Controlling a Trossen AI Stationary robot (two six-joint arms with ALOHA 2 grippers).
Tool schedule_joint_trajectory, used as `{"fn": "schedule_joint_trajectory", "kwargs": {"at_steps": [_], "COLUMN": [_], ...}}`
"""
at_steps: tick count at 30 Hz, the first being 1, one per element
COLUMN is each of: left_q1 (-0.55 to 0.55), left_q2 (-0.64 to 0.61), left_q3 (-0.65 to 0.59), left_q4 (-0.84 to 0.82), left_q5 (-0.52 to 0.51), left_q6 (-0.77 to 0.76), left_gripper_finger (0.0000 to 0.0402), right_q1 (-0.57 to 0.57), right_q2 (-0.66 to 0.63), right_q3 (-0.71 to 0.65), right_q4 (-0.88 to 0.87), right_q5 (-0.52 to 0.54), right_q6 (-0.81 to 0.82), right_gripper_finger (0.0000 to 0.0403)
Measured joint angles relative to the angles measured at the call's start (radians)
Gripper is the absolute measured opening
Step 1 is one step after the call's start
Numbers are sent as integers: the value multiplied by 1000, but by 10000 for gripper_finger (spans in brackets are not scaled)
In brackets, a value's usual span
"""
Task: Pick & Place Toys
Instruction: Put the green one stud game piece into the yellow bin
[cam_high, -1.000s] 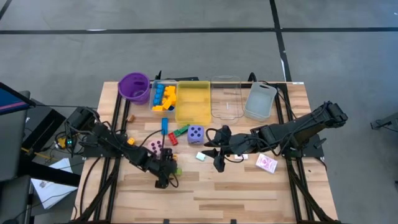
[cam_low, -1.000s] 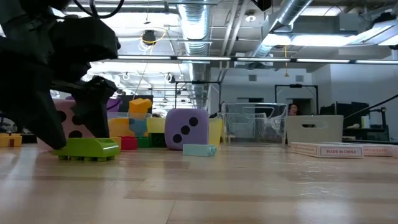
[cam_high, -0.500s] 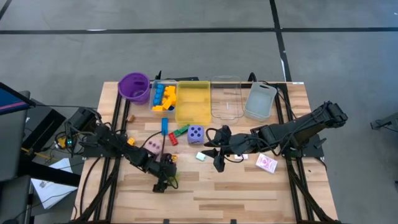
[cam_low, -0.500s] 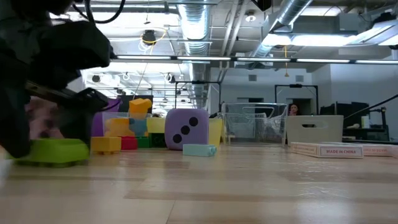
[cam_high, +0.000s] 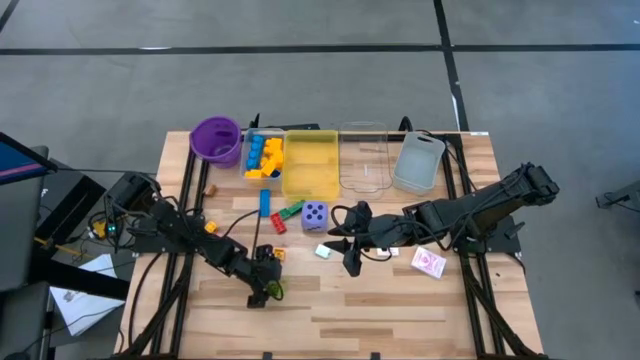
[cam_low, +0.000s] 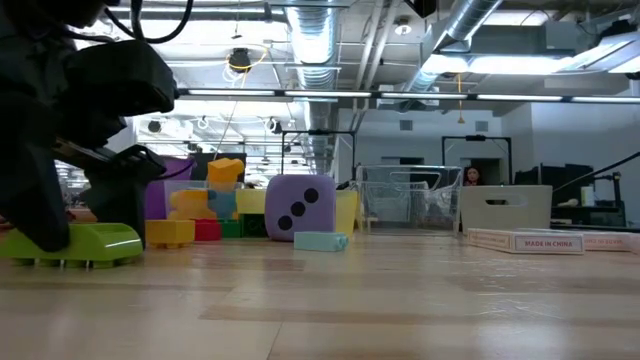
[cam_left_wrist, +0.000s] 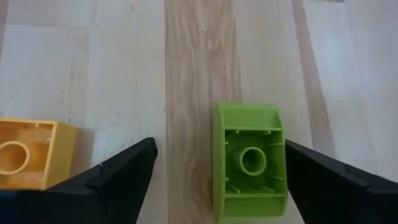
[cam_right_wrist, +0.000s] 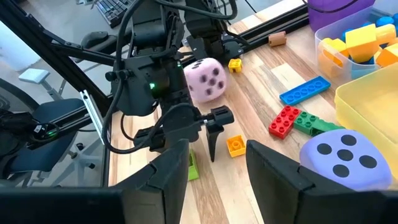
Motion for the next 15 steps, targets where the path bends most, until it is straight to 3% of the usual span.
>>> {"fn": "schedule_joint_trajectory", "kwargs": {"at_steps": [15], "left_q1": [-50], "left_q2": [1], "left_q3": [0], "left_q4": [19], "left_q5": [-17], "left_q6": [-1], "left_gripper_finger": [291], "right_q1": [0], "right_q2": [0], "right_q3": [0], "right_q4": [-1], "right_q5": [0], "right_q6": [0], "right_gripper_finger": [154]}}
